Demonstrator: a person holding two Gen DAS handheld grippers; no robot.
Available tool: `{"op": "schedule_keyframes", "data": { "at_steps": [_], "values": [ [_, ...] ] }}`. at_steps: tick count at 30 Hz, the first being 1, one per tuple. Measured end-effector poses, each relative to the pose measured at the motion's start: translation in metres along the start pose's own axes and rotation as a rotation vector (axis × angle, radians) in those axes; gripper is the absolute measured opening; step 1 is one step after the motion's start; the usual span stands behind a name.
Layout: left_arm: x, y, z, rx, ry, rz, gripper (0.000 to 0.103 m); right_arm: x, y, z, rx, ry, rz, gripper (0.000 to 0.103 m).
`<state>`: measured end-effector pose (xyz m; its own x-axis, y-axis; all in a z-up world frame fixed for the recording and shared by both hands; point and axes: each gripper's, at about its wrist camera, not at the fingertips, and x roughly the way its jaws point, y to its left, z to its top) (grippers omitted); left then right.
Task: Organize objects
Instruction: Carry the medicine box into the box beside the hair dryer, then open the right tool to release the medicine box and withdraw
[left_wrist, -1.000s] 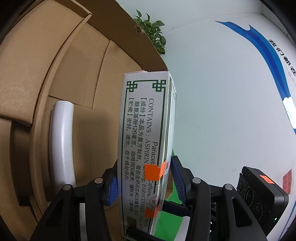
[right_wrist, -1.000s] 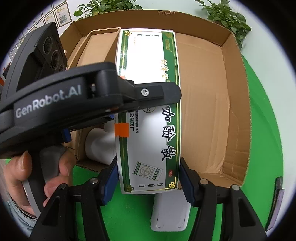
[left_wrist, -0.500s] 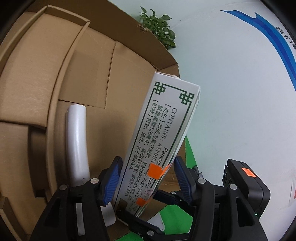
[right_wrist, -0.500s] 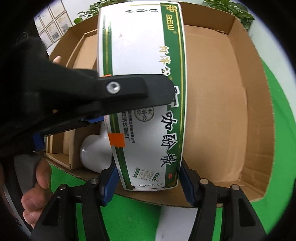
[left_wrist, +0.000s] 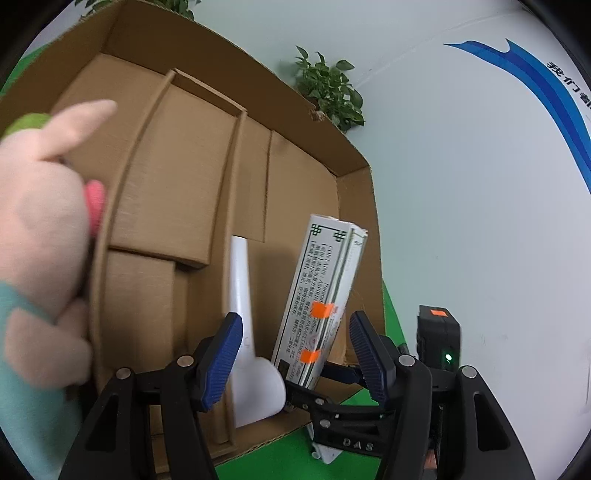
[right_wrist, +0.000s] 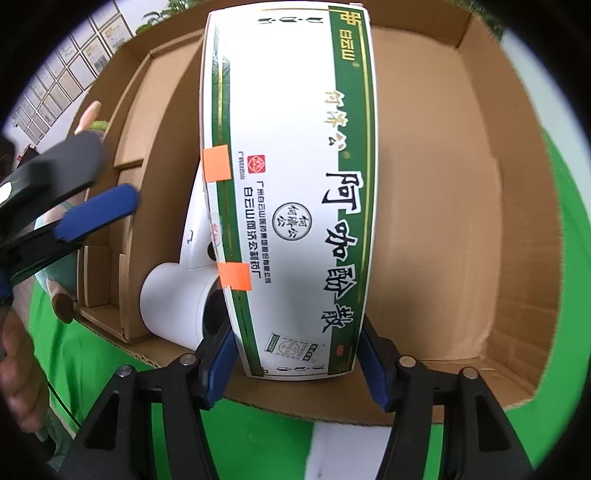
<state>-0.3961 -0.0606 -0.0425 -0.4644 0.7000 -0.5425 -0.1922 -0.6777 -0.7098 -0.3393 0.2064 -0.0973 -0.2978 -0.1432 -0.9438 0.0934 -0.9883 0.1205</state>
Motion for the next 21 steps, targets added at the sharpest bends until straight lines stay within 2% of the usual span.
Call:
{"op": "schedule_keyframes", "data": {
  "at_steps": [6,10,15,18,21],
  "values": [
    [-0.033,-0.001,-0.013,-0.003,-0.031,0.035,0.058,0.016,-0.007,0.005,0.055,0.105,0.044,0.062],
    [-0.025,-0.012,-0.010,0.006,-0.037,0.058,0.058,0.017,-0.011,0.000,0.079,0.124,0.060,0.063],
    [-0.045,-0.021,-0.027,0.030,-0.049,0.084,0.058,0.020,-0.012,-0.010,0.071,0.136,0.056,0.065],
    [-0.047,-0.032,-0.034,0.063,-0.046,0.126,0.058,0.018,-0.009,-0.018,0.039,0.099,0.013,0.073],
    [-0.060,-0.040,-0.046,0.093,-0.065,0.159,0.059,-0.004,-0.002,-0.029,-0.035,-0.003,-0.026,0.082]
  ]
}}
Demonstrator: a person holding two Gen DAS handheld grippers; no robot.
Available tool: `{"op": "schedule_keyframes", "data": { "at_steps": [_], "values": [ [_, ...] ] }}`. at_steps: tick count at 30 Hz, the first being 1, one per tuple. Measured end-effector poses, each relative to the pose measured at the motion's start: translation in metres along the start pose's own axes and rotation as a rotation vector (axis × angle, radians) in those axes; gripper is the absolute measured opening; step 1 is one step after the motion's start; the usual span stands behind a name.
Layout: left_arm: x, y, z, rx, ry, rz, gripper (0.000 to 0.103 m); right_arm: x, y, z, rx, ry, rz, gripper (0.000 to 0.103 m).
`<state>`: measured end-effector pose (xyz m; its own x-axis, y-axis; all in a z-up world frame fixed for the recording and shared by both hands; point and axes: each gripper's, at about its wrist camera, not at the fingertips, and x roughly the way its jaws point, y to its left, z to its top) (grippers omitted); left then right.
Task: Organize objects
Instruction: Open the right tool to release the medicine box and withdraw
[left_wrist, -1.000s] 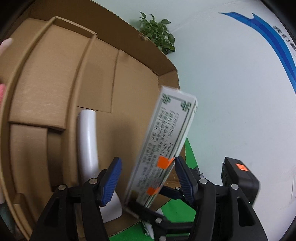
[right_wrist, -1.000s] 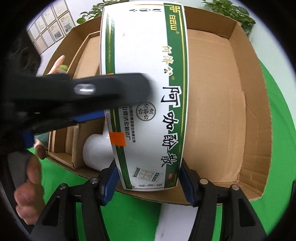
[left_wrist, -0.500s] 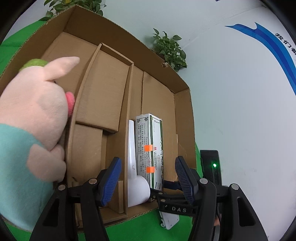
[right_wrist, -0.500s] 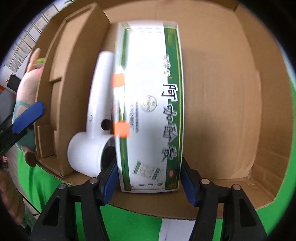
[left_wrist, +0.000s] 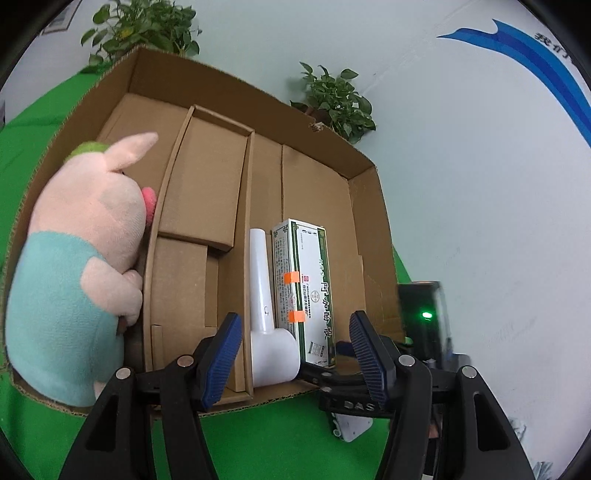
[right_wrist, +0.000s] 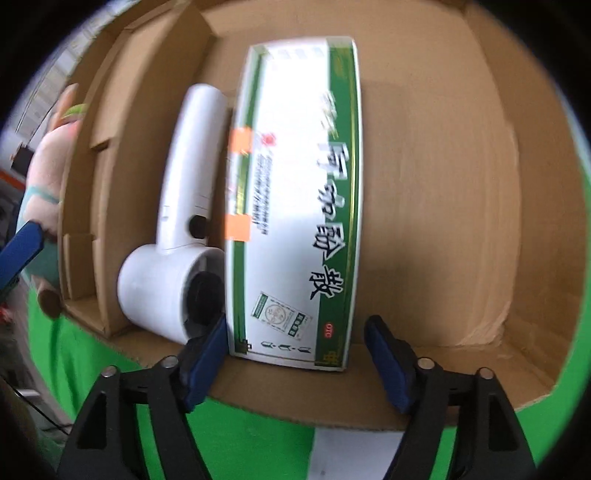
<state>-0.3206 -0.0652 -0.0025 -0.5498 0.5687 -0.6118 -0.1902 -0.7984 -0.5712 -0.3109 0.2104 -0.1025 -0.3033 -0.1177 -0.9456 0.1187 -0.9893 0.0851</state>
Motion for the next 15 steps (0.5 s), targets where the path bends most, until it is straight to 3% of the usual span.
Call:
{"op": "schedule_keyframes", "data": {
  "at_steps": [2,5,8,10,11,13,15],
  "values": [
    [-0.010,-0.008,-0.005,0.028,-0.035,0.033,0.064,-0.021,0.004,-0.009,-0.032,-0.083,-0.023,0.086],
    [-0.022,-0.026,-0.013,0.081,-0.108,0.087,0.075,-0.056,0.008,-0.029,-0.055,-0.228,-0.045,0.102],
    [-0.028,-0.048,-0.020,0.155,-0.168,0.148,0.083,-0.080,0.009,-0.054,-0.054,-0.346,-0.077,0.102],
    [-0.030,-0.063,-0.025,0.199,-0.201,0.176,0.089,-0.094,0.019,-0.018,-0.025,-0.388,-0.065,0.102],
    [-0.032,-0.070,-0.028,0.216,-0.214,0.189,0.090,-0.088,0.026,-0.023,-0.006,-0.404,-0.041,0.102],
    [-0.038,-0.079,-0.034,0.236,-0.226,0.211,0.091,-0.054,0.027,0.027,0.039,-0.411,0.030,0.102],
    [-0.039,-0.084,-0.035,0.244,-0.227,0.225,0.091,-0.039,0.017,0.044,0.078,-0.400,0.122,0.102]
  ]
}}
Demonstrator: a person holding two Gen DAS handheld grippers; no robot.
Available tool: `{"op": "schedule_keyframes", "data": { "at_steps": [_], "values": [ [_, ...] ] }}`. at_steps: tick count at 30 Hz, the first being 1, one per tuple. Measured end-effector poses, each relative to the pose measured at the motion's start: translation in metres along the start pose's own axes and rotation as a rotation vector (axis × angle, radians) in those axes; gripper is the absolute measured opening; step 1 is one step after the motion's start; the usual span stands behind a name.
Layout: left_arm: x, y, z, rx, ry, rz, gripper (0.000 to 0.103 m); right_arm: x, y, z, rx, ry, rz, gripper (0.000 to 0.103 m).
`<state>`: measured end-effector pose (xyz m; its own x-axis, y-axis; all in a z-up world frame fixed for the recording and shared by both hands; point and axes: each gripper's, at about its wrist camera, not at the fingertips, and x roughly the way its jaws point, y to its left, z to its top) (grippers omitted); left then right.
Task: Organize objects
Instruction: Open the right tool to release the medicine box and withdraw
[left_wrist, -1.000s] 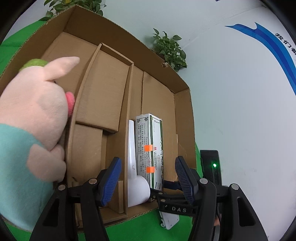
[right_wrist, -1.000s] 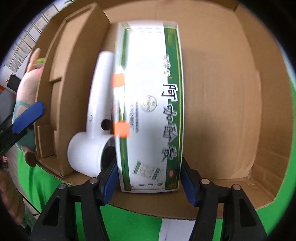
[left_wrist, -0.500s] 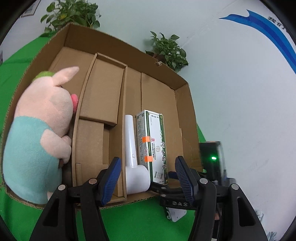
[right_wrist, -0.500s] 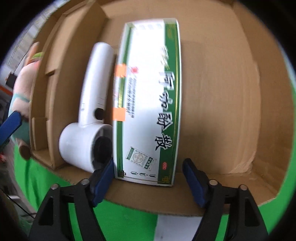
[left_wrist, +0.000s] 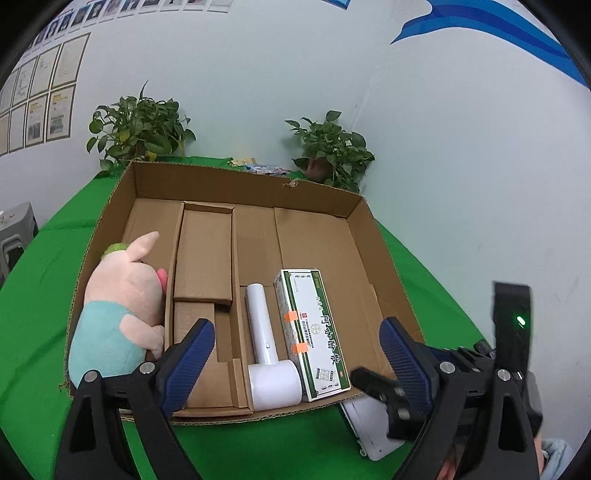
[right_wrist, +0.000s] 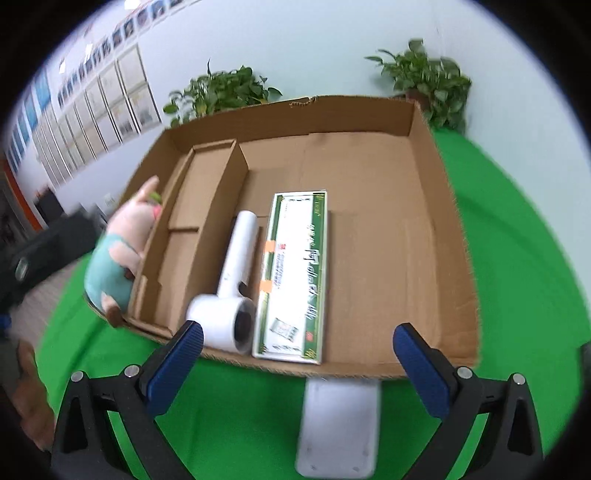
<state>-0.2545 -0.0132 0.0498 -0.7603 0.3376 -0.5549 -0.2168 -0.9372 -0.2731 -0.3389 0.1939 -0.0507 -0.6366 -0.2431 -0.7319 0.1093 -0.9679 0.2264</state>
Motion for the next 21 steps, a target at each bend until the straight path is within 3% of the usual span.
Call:
{"op": "schedule_keyframes", "data": {
  "at_steps": [2,4,7,8,9,11,14,20,21],
  "values": [
    [-0.003,0.001,-0.001,-0.011,0.007,0.013,0.091,-0.001,-0.039,0.002,0.055,0.029,0.062,0.102],
    [-0.003,0.003,-0.002,-0.024,0.014,0.019,0.091,0.007,-0.049,-0.005,0.109,0.057,0.136,0.102],
    [-0.001,0.007,-0.002,-0.022,0.017,0.042,0.091,0.015,-0.044,-0.015,0.104,0.089,0.103,0.101],
    [0.000,0.009,-0.001,-0.023,0.017,0.047,0.091,0.022,-0.045,-0.015,0.108,0.106,0.102,0.096],
    [-0.001,0.011,-0.001,-0.026,0.016,0.049,0.091,0.029,-0.043,-0.019,0.104,0.125,0.101,0.083],
    [-0.003,0.016,-0.002,-0.033,0.016,0.054,0.091,0.036,-0.037,-0.021,0.081,0.149,0.095,0.069],
    [-0.003,0.021,-0.002,-0.041,0.016,0.059,0.091,0.039,-0.028,-0.027,0.057,0.165,0.102,0.056],
    [0.000,0.021,-0.007,-0.023,0.026,0.049,0.091,0.039,-0.024,-0.033,0.081,0.168,0.100,0.056],
    [-0.001,0.021,-0.008,-0.017,0.024,0.050,0.091,0.037,-0.024,-0.034,0.088,0.171,0.101,0.061]
  ]
}}
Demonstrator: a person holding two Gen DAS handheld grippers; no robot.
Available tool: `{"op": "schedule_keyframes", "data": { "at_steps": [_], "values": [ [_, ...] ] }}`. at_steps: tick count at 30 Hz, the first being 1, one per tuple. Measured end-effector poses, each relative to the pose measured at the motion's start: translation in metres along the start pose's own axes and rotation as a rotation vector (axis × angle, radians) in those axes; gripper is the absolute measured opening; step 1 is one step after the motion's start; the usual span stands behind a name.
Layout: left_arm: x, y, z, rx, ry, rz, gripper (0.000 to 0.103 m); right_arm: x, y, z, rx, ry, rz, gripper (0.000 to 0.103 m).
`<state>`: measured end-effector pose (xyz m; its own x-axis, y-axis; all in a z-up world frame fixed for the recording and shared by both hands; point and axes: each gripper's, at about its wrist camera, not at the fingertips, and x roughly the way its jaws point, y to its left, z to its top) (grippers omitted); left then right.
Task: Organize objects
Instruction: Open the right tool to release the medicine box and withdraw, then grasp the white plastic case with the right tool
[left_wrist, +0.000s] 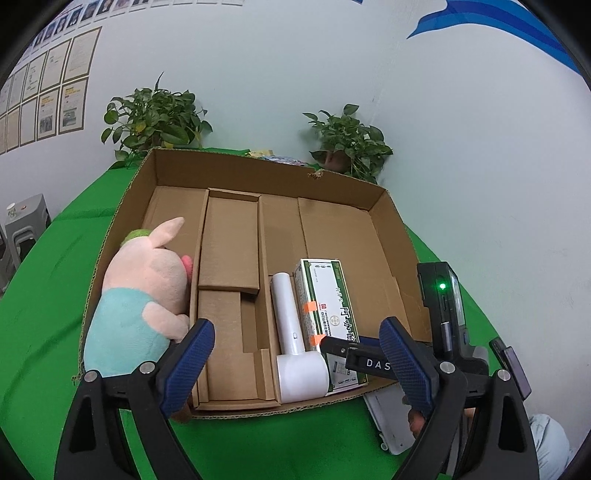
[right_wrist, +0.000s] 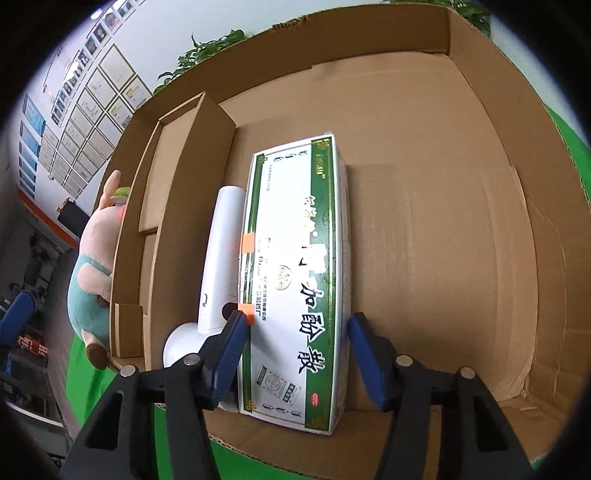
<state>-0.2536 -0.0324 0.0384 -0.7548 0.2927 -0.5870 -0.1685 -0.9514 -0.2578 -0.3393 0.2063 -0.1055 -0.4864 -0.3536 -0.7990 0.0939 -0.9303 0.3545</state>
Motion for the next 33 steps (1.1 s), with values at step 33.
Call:
{"op": "schedule_keyframes", "data": {
  "at_steps": [33],
  "values": [
    [0.021,-0.028,-0.102,0.126,0.099,-0.020,0.103,-0.053,-0.002,-0.129,-0.146,-0.076,-0.232,0.101]
  ]
}}
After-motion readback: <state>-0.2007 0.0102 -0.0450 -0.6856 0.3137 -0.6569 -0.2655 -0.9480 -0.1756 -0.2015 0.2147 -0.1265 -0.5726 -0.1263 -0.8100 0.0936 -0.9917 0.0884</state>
